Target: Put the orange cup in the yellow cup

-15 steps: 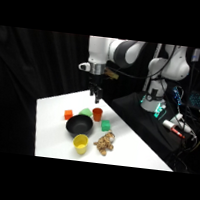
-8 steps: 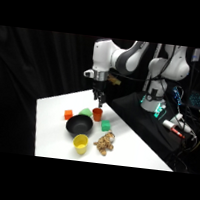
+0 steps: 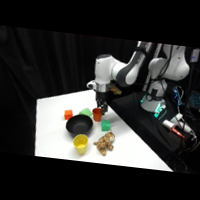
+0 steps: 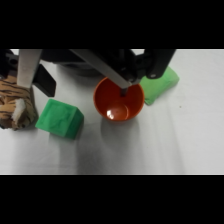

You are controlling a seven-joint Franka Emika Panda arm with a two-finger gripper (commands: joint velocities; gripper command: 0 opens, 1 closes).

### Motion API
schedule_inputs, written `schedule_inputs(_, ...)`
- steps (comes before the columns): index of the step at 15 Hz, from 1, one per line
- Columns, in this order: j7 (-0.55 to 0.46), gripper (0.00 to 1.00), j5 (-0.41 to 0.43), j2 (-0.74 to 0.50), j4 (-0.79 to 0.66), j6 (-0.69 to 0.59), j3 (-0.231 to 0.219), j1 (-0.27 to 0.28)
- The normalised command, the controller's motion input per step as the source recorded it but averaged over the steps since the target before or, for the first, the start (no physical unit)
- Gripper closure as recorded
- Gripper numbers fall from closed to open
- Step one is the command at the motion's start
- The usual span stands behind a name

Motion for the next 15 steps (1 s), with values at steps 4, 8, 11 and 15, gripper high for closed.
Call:
schedule_inputs(4,-0.03,0.00,0.067,0.18,0.03,0.25,0.033,0.007)
schedule_inputs(8,-0.04,0.00,0.063,0.16,0.07,0.20,0.030,-0.009)
schedule_inputs(11,-0.06,0.00,0.102,0.15,0.10,0.16,0.052,-0.037)
schedule_inputs(15,-0.05,0.32,0.113,0.14,0.13,0.13,0.060,-0.045)
